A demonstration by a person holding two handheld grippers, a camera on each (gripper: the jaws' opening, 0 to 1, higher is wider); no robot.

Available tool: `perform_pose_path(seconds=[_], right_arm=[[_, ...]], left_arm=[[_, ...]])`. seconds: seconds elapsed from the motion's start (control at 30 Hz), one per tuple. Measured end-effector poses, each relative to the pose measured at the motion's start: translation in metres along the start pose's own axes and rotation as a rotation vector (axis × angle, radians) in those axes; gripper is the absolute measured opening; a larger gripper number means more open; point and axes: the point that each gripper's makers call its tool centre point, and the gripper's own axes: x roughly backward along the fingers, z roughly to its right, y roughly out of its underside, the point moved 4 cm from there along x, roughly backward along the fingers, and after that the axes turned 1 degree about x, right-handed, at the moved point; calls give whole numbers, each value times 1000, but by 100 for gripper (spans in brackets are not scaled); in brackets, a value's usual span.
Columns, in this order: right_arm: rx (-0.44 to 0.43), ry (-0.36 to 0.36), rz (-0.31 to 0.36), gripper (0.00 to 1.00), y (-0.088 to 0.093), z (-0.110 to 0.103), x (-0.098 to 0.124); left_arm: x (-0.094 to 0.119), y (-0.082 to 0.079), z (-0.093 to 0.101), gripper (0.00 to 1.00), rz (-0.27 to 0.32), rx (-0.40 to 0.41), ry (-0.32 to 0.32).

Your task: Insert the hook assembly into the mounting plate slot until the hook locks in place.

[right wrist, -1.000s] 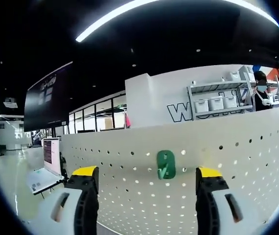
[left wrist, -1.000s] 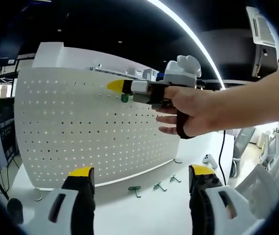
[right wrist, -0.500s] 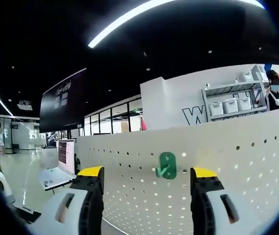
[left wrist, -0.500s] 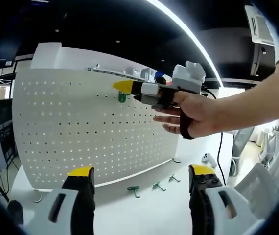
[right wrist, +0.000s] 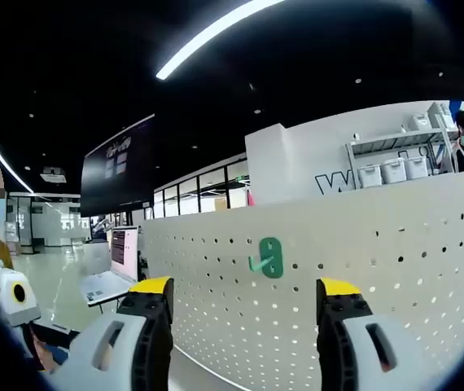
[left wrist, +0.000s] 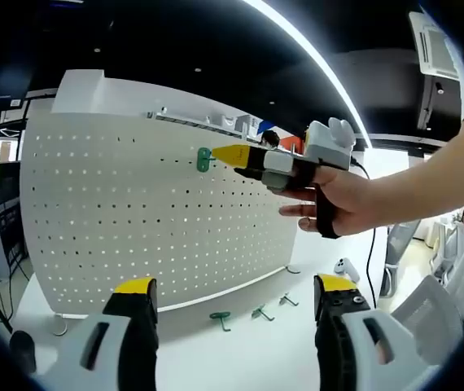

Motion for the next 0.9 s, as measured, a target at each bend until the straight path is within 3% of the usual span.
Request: perform_pose_path(seconds=[0.33,0.9], right_arm=[[6,-32,-61,69,23,5,39],[1,-19,-82,68,36,8,77]], left_arm=[[-1,1,1,81,-9,-8,-3],[-3,4,6,81,-13,-3,0]])
